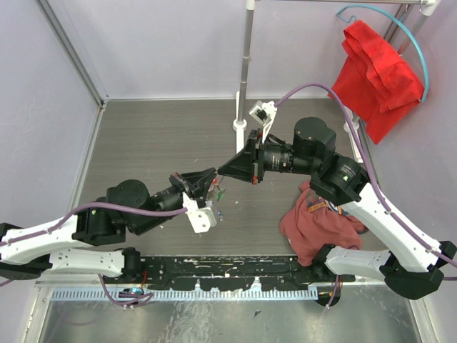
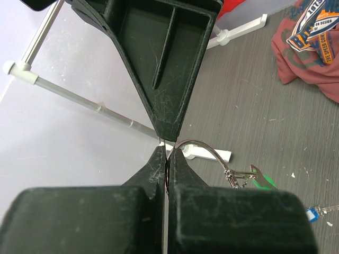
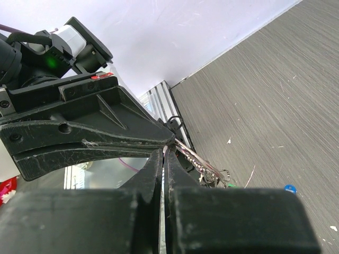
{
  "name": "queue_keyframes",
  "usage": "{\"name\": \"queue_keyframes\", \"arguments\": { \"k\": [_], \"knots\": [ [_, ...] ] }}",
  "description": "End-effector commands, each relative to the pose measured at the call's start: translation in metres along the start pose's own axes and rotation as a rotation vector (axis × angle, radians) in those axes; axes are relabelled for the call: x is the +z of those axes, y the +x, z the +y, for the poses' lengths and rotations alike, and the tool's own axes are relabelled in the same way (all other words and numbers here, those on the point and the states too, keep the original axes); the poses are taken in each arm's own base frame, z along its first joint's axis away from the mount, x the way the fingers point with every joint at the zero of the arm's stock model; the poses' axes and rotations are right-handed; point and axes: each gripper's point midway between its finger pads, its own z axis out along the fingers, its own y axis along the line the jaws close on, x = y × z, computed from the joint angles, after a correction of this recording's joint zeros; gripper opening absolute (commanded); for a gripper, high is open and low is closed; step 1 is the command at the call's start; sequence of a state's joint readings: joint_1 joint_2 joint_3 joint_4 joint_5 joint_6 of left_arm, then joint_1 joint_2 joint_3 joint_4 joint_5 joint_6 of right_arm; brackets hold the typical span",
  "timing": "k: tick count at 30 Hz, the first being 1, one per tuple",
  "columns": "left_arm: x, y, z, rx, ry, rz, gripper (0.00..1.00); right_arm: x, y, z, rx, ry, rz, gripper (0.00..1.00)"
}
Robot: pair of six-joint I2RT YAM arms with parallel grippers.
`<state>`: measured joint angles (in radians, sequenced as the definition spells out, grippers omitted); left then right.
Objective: Put the keys on the keyring
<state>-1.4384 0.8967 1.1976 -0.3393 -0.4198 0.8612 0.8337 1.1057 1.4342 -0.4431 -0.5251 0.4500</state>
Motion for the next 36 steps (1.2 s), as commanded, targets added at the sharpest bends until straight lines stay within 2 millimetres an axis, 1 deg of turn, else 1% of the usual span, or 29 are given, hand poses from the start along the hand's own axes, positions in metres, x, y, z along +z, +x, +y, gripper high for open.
{"name": "queue_keyframes", "arguments": {
  "k": [1, 3, 4, 5, 7, 9, 12, 14, 16, 19, 22, 24, 25, 27, 29, 32, 34, 35, 36],
  "knots": [
    [-0.006, -0.003, 0.019, -0.025, -0.069, -0.003, 0.0, -0.015, -0.02, 0.027, -0.054, -0.073, -0.083, 0.01],
    [-0.007, -0.003, 0.018, -0.022, -0.062, -0.002, 0.0, -0.015, -0.019, 0.026, -0.057, -0.07, -0.08, 0.01],
    [-0.007, -0.002, 0.017, -0.02, -0.058, -0.001, 0.0, -0.015, -0.02, 0.025, -0.059, -0.064, -0.083, 0.04],
    [-0.007, -0.002, 0.015, -0.019, -0.052, -0.002, 0.0, -0.016, -0.02, 0.024, -0.062, -0.057, -0.088, 0.1],
    [-0.007, -0.002, 0.015, 0.016, -0.041, 0.0, 0.0, -0.018, -0.023, 0.021, -0.07, -0.031, -0.1, 0.28],
    [-0.007, -0.001, 0.013, 0.023, -0.031, 0.005, 0.0, -0.021, -0.026, 0.019, -0.085, -0.006, -0.119, 0.39],
    [-0.007, 0.0, 0.012, 0.032, -0.023, 0.008, 0.0, -0.029, -0.033, 0.015, -0.104, 0.04, -0.157, 0.45],
    [-0.007, 0.0, 0.012, 0.036, -0.022, 0.007, 0.0, -0.033, -0.035, 0.009, -0.108, 0.084, -0.177, 0.45],
    [-0.007, 0.0, 0.012, 0.038, -0.023, 0.007, 0.0, -0.037, -0.034, -0.004, -0.1, 0.157, -0.185, 0.45],
    [-0.008, 0.0, 0.012, 0.042, -0.023, 0.006, 0.0, -0.043, -0.024, -0.038, -0.06, 0.331, -0.177, 0.45],
    [-0.008, 0.001, 0.011, 0.047, -0.019, 0.006, 0.0, -0.053, 0.0, -0.083, 0.013, 0.552, -0.138, 0.46],
    [-0.008, 0.001, 0.011, 0.048, -0.015, 0.006, 0.0, -0.054, 0.028, -0.111, 0.045, 0.661, -0.059, 0.46],
    [-0.008, 0.001, 0.01, 0.048, -0.014, 0.005, 0.0, -0.052, 0.045, -0.122, 0.062, 0.693, -0.006, 0.46],
    [-0.009, 0.001, 0.008, 0.043, -0.004, -0.002, 0.0, -0.044, 0.078, -0.14, 0.097, 0.72, 0.085, 0.46],
    [-0.008, 0.001, 0.004, 0.041, 0.011, -0.004, 0.0, -0.035, 0.106, -0.154, 0.138, 0.725, 0.143, 0.46],
    [-0.007, 0.002, -0.003, 0.042, 0.044, 0.007, 0.0, -0.017, 0.141, -0.169, 0.202, 0.703, 0.193, 0.45],
    [-0.006, 0.005, -0.004, 0.034, 0.048, 0.022, 0.0, -0.007, 0.159, -0.177, 0.247, 0.687, 0.209, 0.45],
    [-0.006, 0.005, -0.005, 0.003, 0.048, 0.032, 0.0, -0.003, 0.169, -0.181, 0.267, 0.681, 0.216, 0.45],
    [-0.006, 0.005, -0.004, -0.011, 0.048, 0.04, 0.0, 0.0, 0.175, -0.184, 0.284, 0.679, 0.218, 0.45]
  ]
}}
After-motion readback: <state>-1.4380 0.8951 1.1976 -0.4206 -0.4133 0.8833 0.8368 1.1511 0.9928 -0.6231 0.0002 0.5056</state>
